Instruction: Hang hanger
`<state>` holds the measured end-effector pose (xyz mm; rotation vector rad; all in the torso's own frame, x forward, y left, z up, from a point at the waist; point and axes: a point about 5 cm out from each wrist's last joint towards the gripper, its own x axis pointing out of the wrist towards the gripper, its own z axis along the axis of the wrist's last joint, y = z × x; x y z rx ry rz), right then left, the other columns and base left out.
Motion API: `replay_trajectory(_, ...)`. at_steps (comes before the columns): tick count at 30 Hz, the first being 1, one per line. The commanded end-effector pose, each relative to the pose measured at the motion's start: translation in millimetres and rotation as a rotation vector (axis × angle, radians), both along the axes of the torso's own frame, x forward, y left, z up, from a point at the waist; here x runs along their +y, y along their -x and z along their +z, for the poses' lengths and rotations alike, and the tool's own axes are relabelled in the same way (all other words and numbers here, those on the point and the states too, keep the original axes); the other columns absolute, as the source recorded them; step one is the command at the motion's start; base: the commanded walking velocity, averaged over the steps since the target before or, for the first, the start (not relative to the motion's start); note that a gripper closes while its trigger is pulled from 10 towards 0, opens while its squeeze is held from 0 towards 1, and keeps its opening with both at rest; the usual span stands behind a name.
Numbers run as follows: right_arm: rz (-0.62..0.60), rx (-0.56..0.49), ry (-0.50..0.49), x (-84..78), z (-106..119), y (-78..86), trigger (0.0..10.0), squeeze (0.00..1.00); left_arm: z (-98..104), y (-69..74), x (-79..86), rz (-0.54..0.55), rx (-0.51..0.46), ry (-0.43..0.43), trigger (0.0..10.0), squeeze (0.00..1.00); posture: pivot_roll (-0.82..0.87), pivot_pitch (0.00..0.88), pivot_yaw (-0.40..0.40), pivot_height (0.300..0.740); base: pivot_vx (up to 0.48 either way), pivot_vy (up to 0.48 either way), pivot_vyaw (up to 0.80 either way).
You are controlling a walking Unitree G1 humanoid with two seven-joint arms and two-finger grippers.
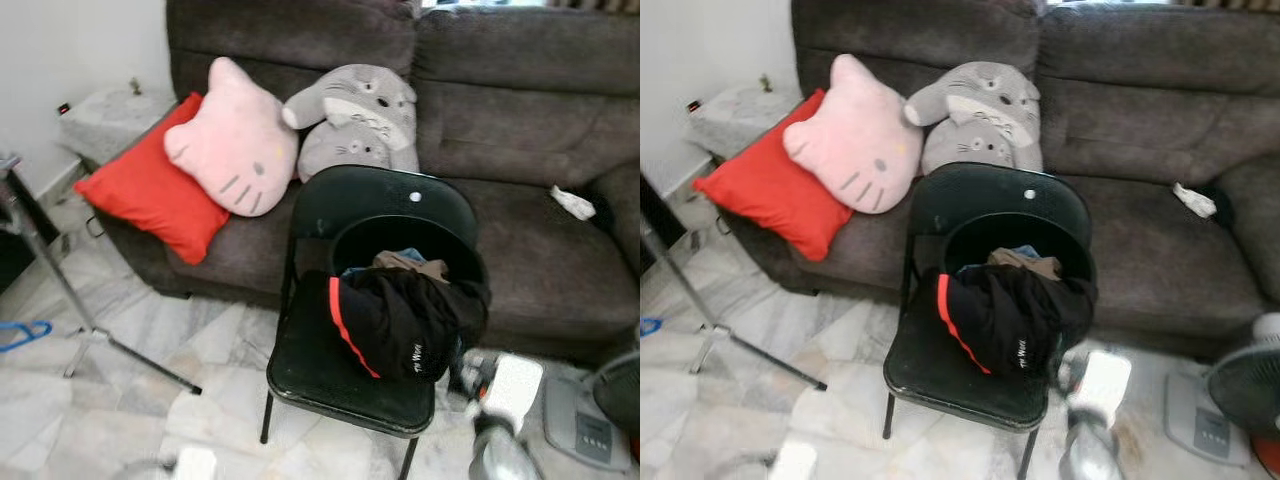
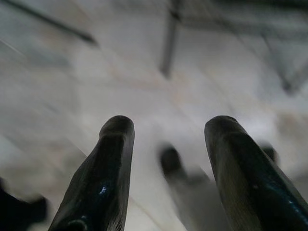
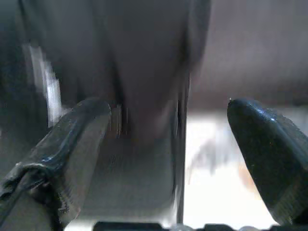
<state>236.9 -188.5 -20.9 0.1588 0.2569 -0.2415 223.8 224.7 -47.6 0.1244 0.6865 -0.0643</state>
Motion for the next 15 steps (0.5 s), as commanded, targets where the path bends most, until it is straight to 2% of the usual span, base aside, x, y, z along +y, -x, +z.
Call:
replay_trajectory(1, -0.012, -0.015, 0.007, -7.6, 2.2, 0.8, 10.0, 0.00, 4.8, -5.8, -4.8, -0.016, -0.053, 0.029, 10.0, 0.00, -0.03, 0.101, -0.023, 0.740, 0.000, 0.000, 0.00)
replay_trajectory(2, -0.012, -0.015, 0.007, -7.6, 2.2, 0.8, 10.0, 0.00, 4.8, -5.8, -4.8, -0.016, -0.053, 0.029, 10.0, 0.00, -0.03, 0.101, -0.023, 0.740, 0.000, 0.000, 0.00)
replay_trajectory(4, -0.008, -0.077, 0.020, -7.0, 10.3, 3.7, 10.0, 0.00, 27.3, -25.9, -10.2, -0.048, -0.239, 0.081, 10.0, 0.00, -0.04, 0.099, -0.022, 0.740, 0.000, 0.000, 0.00)
replay_trajectory(6, -0.001, -0.123, 0.042, -6.4, 18.2, 5.3, 10.0, 0.00, 37.9, -31.8, -15.8, -0.090, -0.322, 0.100, 10.0, 0.00, -0.04, 0.099, -0.022, 0.740, 0.000, 0.000, 0.00)
replay_trajectory(9, 0.054, -0.146, 0.054, 1.0, 21.3, 9.0, 10.0, 0.00, 44.2, -33.1, -24.4, -0.132, -0.378, 0.140, 10.0, 0.00, -0.04, 0.095, -0.021, 0.740, 0.000, 0.000, 0.00)
replay_trajectory(15, 0.176, -0.129, 0.024, 18.8, 15.4, 8.3, 10.0, 0.00, 46.0, -35.4, -34.7, -0.170, -0.394, 0.146, 10.0, 0.00, -0.04, 0.086, -0.019, 0.740, 0.000, 0.000, 0.00)
